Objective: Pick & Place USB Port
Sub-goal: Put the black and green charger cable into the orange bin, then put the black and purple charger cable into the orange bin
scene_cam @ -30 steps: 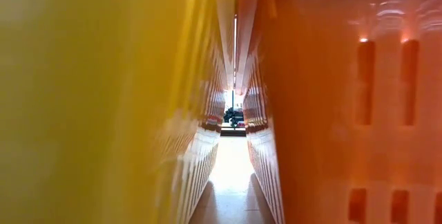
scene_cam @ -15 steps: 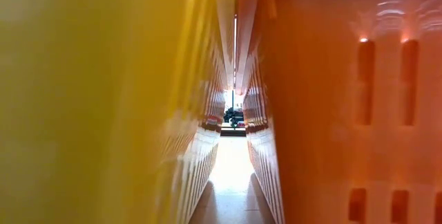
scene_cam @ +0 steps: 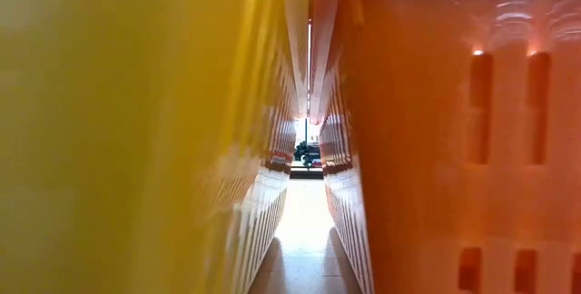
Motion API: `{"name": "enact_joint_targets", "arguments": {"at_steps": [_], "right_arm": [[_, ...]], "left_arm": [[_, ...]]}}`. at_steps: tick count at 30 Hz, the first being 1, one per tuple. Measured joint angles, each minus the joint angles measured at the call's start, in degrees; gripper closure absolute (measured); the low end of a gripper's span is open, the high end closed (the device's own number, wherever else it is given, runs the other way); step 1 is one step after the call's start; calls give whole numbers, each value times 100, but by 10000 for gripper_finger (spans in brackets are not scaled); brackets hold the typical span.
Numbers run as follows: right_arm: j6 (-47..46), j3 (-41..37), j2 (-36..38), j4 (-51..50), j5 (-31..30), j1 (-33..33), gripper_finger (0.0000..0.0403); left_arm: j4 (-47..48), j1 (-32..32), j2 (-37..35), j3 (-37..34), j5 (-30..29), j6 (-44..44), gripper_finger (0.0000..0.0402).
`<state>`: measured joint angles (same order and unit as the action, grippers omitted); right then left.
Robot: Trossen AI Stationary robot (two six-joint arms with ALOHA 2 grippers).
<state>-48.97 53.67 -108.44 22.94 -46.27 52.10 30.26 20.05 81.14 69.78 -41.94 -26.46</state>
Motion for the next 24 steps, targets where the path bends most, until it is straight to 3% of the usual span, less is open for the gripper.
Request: {"name": "enact_joint_targets", "arguments": {"at_steps": [10, 24], "right_arm": [[8, 1, 0, 9, 54, -5, 378], [16, 0, 0, 15, 71, -5, 374]], "left_arm": [[0, 0, 0, 0, 1, 1, 323], [0, 0, 0, 0, 1, 0, 323]]}}
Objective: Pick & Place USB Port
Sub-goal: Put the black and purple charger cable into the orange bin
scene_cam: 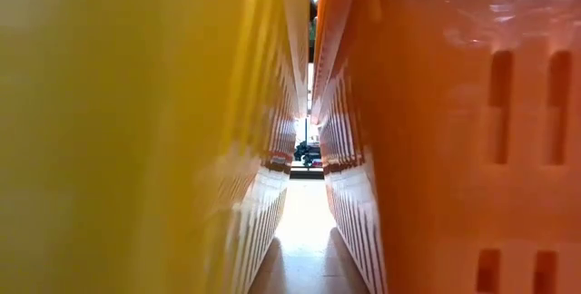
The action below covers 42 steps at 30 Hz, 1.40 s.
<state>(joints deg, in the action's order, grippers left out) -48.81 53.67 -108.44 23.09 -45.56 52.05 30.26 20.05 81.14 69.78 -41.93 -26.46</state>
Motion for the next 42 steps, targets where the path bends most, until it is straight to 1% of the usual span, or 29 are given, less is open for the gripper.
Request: {"name": "enact_joint_targets", "arguments": {"at_steps": [7, 11, 13, 15, 16, 19, 20, 22, 25, 27, 30, 33, 35, 38, 42], "right_arm": [[44, 0, 0, -2, 0, -16, 374], [641, 0, 2, 0, -4, -98, 374], [1104, 0, 40, -31, 2, -140, 374], [1406, 0, 127, -133, 38, -153, 373], [1436, 0, 188, -241, 40, -153, 373], [1373, 0, 489, -919, 61, -121, 373], [1332, -2, 643, -1240, 34, -118, 373], [1156, -2, 1011, -1933, -141, -115, 373], [803, -2, 1533, -2877, -476, -113, 376], [847, -2, 1889, -3369, -685, -107, 378], [1160, -2, 2404, -3779, -1019, -105, 382], [1488, -2, 2792, -3814, -1257, -108, 386], [1729, -2, 2953, -3816, -1254, -109, 389], [1943, -2, 3001, -3820, -1219, -105, 392], [1994, -81, 2960, -3816, -1036, -106, 394]], "left_arm": [[0, 0, 0, 0, 0, 0, 323], [17, 0, 0, 0, 72, 10, 323], [178, 2, 0, 0, 361, 144, 323], [631, 9, 0, 0, 897, 131, 323], [930, 9, 0, 0, 1196, -51, 323], [2047, 47, 0, 0, 2112, -1228, 323], [2440, 128, 1, 0, 2288, -1667, 323], [3057, 422, 0, 0, 2339, -2484, 323], [3547, 1055, 2, 0, 2305, -3670, 323], [3575, 1573, 0, 0, 2186, -4407, 324], [3562, 2333, 49, 0, 1946, -5644, 324], [3529, 3045, 250, 1, 1735, -7140, 324], [3504, 3457, 430, 4, 1757, -7935, 327], [3381, 3915, 856, -1, 2160, -8992, 338], [3199, 4263, 1327, -1, 3053, -9968, 357]]}}
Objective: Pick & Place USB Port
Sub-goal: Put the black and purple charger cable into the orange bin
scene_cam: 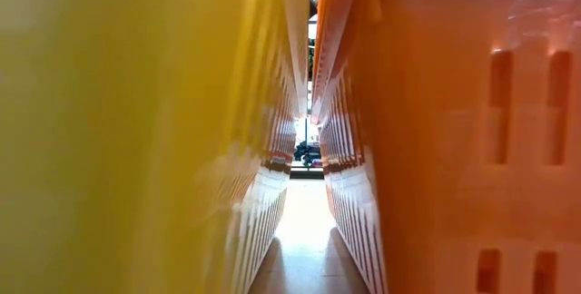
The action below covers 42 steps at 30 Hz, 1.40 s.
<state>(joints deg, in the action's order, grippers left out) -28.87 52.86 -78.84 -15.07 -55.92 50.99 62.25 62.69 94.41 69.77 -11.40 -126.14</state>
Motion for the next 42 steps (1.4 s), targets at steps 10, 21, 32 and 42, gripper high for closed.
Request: {"name": "enact_joint_targets", "arguments": {"at_steps": [10, 21, 32, 42], "right_arm": [[-367, -659, -33, 392, 332, 1, 395], [-149, -1361, -35, 1645, 452, 12, 395], [285, -1361, -35, 2056, 800, 12, 395], [264, -1361, -35, 2061, 800, 12, 395]], "left_arm": [[-646, 163, 420, 3, 967, -527, 387], [-1010, 34, 810, 3, 1197, -546, 392], [-1247, 39, 1045, 1, 1735, -527, 366], [-1190, 14, 1042, 1, 1893, -519, 291]]}}
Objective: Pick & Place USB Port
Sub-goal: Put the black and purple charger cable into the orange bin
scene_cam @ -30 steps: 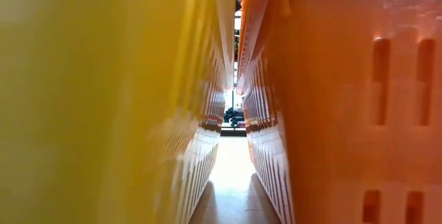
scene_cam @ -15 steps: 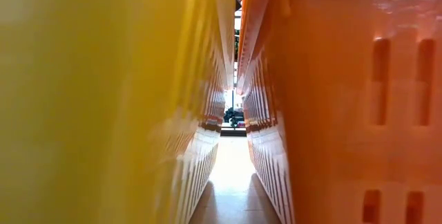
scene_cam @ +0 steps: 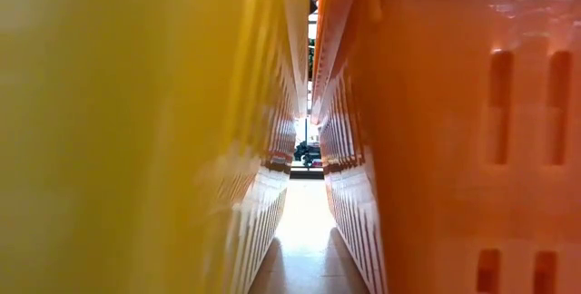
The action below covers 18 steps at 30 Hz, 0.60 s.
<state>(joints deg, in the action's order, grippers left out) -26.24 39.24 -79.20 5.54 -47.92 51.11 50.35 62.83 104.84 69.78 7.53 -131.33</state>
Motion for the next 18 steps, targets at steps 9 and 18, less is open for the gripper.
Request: {"name": "enact_joint_targets", "arguments": {"at_steps": [9, 18], "right_arm": [[-5, 0, 0, 9, 101, 2, 395], [-5, 0, 0, 50, 98, 0, 395]], "left_arm": [[183, 44, 94, 2, 177, -2, 287], [-172, 39, 563, 18, 196, 139, 287]]}}
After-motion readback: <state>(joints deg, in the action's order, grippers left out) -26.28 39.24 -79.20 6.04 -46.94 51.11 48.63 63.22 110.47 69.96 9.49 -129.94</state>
